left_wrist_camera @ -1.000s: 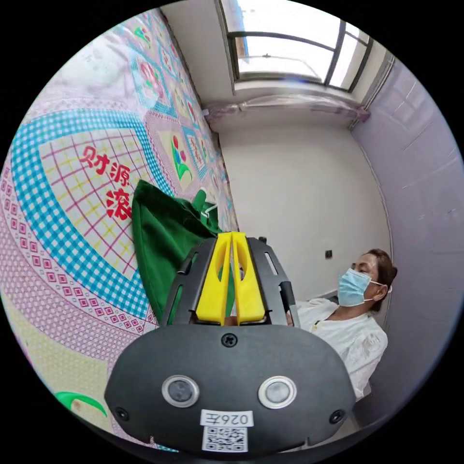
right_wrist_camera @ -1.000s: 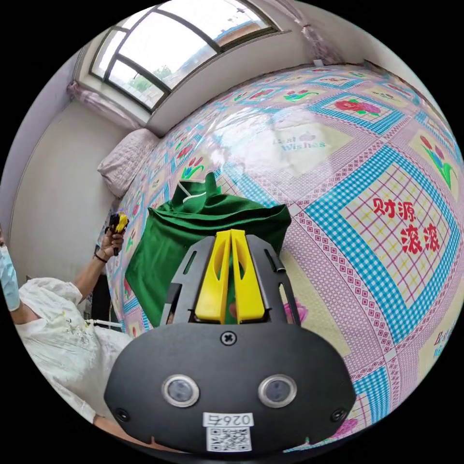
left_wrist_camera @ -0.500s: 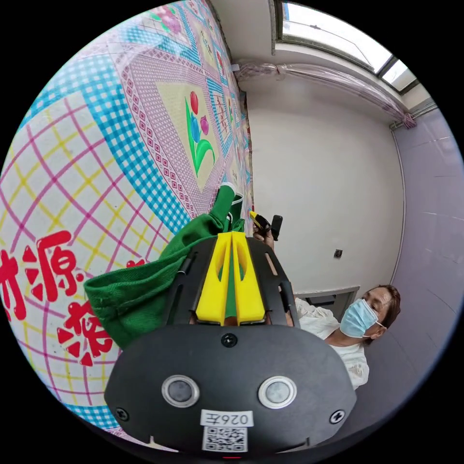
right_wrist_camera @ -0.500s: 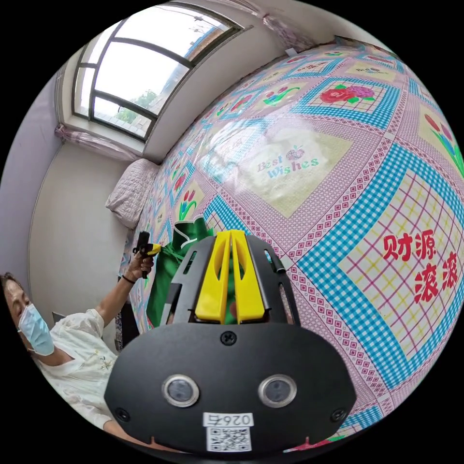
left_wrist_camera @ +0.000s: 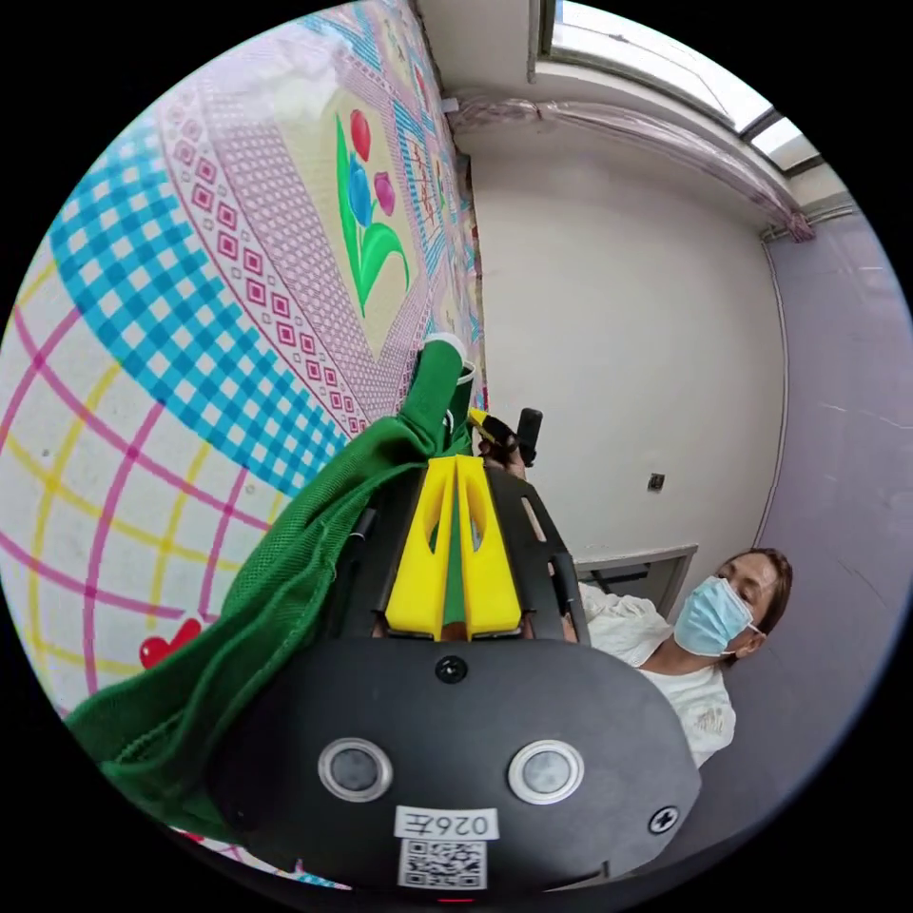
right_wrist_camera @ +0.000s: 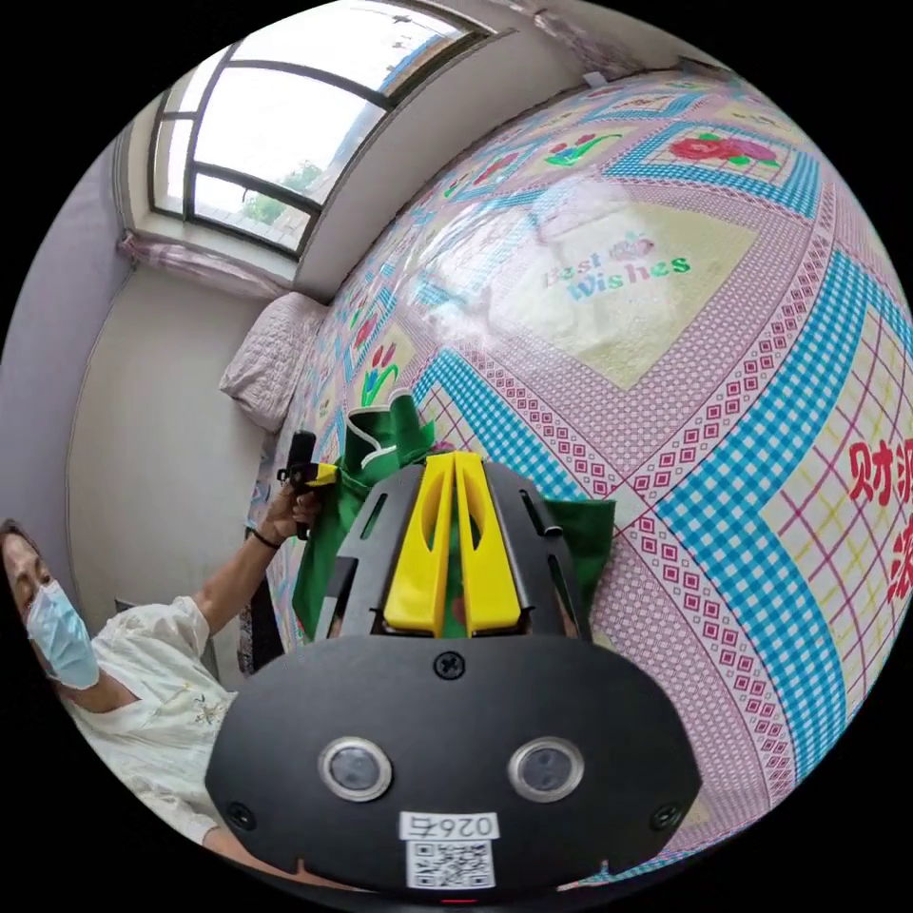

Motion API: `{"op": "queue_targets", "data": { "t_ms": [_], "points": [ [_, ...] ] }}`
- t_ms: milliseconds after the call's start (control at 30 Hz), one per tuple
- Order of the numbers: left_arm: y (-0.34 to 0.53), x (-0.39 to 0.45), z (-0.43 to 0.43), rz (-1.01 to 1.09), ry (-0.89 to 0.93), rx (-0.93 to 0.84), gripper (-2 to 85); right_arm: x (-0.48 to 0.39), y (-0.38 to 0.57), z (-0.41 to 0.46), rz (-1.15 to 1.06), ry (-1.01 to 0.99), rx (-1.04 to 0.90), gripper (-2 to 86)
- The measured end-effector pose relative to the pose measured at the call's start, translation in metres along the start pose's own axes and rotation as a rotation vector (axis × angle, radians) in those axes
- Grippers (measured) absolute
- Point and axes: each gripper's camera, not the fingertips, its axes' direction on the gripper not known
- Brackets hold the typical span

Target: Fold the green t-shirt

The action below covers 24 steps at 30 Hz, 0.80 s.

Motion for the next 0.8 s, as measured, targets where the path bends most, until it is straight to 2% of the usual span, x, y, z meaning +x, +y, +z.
{"op": "queue_targets", "data": {
  "t_ms": [67, 200, 267, 300, 367, 433, 500, 533, 567, 633, 700, 767, 800],
  "points": [
    [0.023, 0.017, -0.031, 0.054, 0.095, 0.123, -1.0, 0.015, 0.024, -0.013, 0.044, -0.08, 0.088, -0.9],
    [0.086, 0.075, -0.091, 0.226, 0.155, 0.342, -1.0, -0.006, 0.084, -0.04, -0.005, -0.057, 0.277, -0.9],
    [0.155, 0.151, -0.131, 0.429, 0.11, 0.522, -1.0, -0.07, 0.156, -0.074, -0.176, -0.008, 0.549, -0.9],
    [0.177, 0.174, -0.139, 0.497, 0.095, 0.57, -1.0, -0.09, 0.178, -0.082, -0.232, 0.011, 0.622, -0.9],
    [0.272, 0.269, -0.159, 0.767, -0.014, 0.736, -1.0, -0.163, 0.266, -0.095, -0.447, 0.153, 0.876, -0.9],
    [0.34, 0.322, -0.166, 0.93, -0.077, 0.864, -1.0, -0.198, 0.314, -0.083, -0.508, 0.23, 0.96, -0.7],
    [0.391, 0.351, -0.173, 1.031, 0.0, 0.95, -1.0, -0.216, 0.338, -0.06, -0.522, 0.17, 0.911, -0.5],
    [0.415, 0.363, -0.178, 1.113, 0.131, 0.947, -1.0, -0.227, 0.348, -0.039, -0.557, 0.103, 0.822, -0.8],
    [0.433, 0.377, -0.182, 1.197, 0.262, 0.878, -1.0, -0.24, 0.358, -0.015, -0.571, 0.08, 0.748, -0.8],
    [0.456, 0.4, -0.182, 1.225, 0.302, 0.795, -1.0, -0.264, 0.38, 0.029, -0.61, 0.107, 0.694, -0.9],
    [0.489, 0.425, -0.179, 1.193, 0.119, 0.819, -1.0, -0.289, 0.402, 0.083, -0.657, 0.177, 0.597, -0.9],
    [0.535, 0.455, -0.173, 1.141, -0.192, 0.863, -1.0, -0.313, 0.431, 0.165, -0.718, 0.24, 0.411, -0.9],
    [0.546, 0.46, -0.172, 1.136, -0.254, 0.871, -1.0, -0.317, 0.439, 0.185, -0.732, 0.233, 0.369, -0.8]
  ]
}}
